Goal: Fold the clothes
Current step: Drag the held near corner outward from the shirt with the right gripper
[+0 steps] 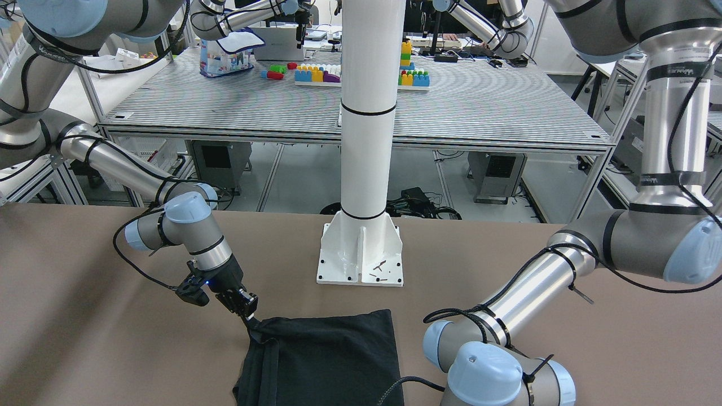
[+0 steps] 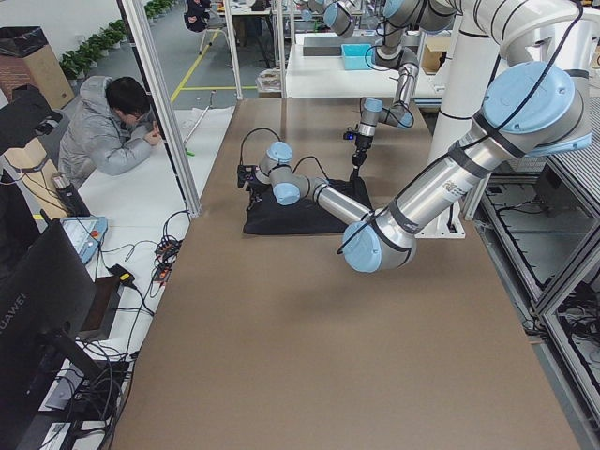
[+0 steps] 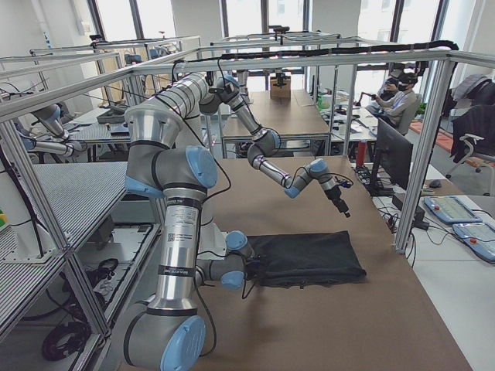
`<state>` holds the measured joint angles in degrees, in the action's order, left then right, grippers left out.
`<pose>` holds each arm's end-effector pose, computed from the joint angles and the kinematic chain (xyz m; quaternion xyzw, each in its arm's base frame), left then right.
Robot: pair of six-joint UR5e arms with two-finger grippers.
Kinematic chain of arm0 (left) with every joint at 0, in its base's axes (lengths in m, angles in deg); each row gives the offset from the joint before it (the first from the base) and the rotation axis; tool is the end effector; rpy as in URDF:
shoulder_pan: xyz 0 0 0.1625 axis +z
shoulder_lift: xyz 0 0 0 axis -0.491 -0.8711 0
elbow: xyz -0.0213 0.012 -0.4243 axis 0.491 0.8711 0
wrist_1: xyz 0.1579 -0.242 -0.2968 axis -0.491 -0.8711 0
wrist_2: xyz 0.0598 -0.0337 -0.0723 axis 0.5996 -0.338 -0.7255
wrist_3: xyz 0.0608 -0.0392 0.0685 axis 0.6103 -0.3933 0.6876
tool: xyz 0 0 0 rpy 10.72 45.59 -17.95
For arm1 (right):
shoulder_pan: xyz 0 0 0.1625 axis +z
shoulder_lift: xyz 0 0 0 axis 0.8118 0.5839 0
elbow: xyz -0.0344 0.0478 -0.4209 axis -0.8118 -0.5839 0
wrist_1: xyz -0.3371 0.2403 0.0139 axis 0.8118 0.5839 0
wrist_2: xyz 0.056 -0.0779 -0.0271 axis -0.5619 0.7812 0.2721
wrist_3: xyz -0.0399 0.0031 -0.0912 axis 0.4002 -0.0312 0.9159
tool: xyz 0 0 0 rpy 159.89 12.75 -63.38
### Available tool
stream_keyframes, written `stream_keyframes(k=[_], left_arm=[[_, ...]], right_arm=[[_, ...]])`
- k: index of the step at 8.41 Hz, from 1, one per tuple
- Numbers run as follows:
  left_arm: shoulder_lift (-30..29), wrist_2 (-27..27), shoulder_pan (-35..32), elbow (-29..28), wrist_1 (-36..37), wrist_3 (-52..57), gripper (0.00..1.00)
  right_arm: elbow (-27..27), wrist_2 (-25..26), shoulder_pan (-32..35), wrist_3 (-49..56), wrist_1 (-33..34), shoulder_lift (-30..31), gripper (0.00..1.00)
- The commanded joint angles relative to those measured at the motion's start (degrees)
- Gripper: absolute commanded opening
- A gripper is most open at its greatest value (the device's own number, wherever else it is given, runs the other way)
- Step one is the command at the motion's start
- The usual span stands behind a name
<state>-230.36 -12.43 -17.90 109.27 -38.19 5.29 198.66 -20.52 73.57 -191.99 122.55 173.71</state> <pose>0.4691 -0.6797 0.1780 0.2040 0.4950 -0.2025 0.8200 -0.4101 -0.2801 0.3826 -0.0291 -0.5485 0.2780 0.7880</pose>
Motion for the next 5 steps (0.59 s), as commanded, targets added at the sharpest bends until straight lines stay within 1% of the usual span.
stream_keyframes(k=[1, 3, 5], left_arm=[[0.0, -0.1, 0.0, -0.1, 0.1, 0.1, 1.00], [0.0, -0.1, 0.0, -0.2, 0.1, 0.2, 1.00], [-0.1, -0.1, 0.0, -0.2, 0.1, 0.1, 1.00]], right_arm=[[-3.1, -0.1, 0.8, 3.6, 0.0, 0.1, 0.00], [-2.8, -0.2, 0.8, 3.6, 0.1, 0.3, 0.00], [-1.0, -1.1, 0.8, 3.6, 0.1, 0.3, 0.00]])
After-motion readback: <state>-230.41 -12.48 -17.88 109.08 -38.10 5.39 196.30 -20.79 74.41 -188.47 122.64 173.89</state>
